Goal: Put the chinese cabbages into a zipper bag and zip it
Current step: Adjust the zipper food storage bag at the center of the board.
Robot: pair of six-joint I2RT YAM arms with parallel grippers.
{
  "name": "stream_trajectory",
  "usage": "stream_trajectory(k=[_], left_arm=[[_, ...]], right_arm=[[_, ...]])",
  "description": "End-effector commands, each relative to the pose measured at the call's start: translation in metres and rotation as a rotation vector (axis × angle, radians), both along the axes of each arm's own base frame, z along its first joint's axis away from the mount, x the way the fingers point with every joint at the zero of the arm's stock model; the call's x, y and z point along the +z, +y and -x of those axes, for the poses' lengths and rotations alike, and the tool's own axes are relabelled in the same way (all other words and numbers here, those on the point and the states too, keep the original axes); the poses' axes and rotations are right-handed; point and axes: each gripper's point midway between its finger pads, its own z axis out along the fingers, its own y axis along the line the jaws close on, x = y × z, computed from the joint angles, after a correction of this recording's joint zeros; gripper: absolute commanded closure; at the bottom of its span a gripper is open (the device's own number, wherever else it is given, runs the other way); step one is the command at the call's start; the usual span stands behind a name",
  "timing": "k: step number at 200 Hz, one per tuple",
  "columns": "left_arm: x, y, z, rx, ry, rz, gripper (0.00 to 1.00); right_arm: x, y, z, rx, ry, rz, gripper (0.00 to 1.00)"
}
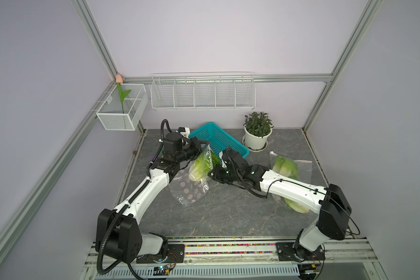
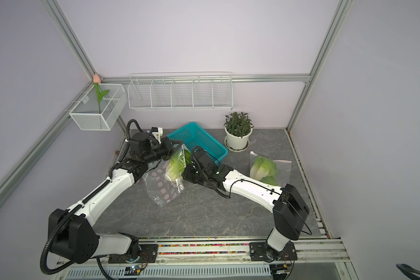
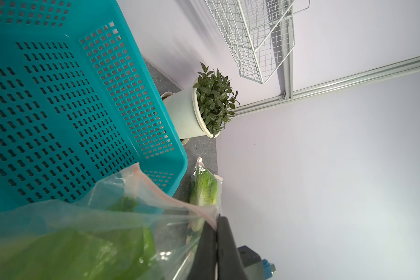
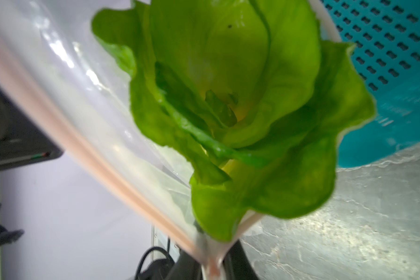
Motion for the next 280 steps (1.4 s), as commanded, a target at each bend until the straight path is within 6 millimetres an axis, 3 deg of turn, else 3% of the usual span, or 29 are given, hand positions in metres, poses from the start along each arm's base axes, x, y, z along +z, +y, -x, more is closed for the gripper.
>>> stream_trajectory(k=[1, 22, 48, 68, 92, 101, 122, 139, 167, 208, 240, 280], left_arm=[[0.008, 0.015, 0.011, 0.046, -0.018, -0.037, 1.00], [0.005, 0.026, 0.024, 0.091, 0.007, -0.036, 1.00], [-0.001, 0.025, 0.037, 0.143, 0.033, 0.020, 1.00], [-0.018, 0.015, 0.037, 0.136, 0.069, 0.008, 1.00], [-0.034, 0.011, 0.027, 0.146, 0.109, 0.026, 1.00], [-0.035, 0.012, 0.023, 0.152, 0.113, 0.033, 1.00], [-0.033, 0.015, 0.018, 0.165, 0.112, 0.037, 1.00], [-0.030, 0.016, 0.017, 0.164, 0.108, 0.035, 1.00], [-0.030, 0.017, 0.017, 0.161, 0.112, 0.033, 1.00], [-0.021, 0.021, 0.017, 0.163, 0.090, 0.002, 1.00], [-0.019, 0.021, 0.017, 0.156, 0.086, 0.000, 1.00], [-0.018, 0.024, 0.017, 0.162, 0.083, -0.007, 1.00]], right_arm=[[0.045, -0.012, 0.009, 0.226, -0.110, 0.034, 0.86], [0.062, -0.038, 0.006, 0.342, -0.217, 0.195, 0.86], [0.071, -0.055, -0.013, 0.370, -0.256, 0.187, 0.86], [0.071, -0.060, -0.034, 0.343, -0.293, 0.184, 0.82], [0.064, -0.054, -0.046, 0.318, -0.325, 0.118, 0.77], [0.065, -0.049, -0.045, 0.321, -0.340, 0.071, 0.71], [0.068, -0.052, -0.042, 0.281, -0.383, -0.001, 0.45], [0.068, -0.059, -0.038, 0.234, -0.434, -0.052, 0.38], [0.067, -0.070, -0.039, 0.191, -0.531, -0.055, 0.40], [0.082, -0.066, -0.045, 0.197, -0.620, -0.088, 0.48], [0.081, -0.065, -0.052, 0.182, -0.609, -0.096, 0.63], [0.086, -0.071, -0.054, 0.160, -0.616, -0.106, 0.72]])
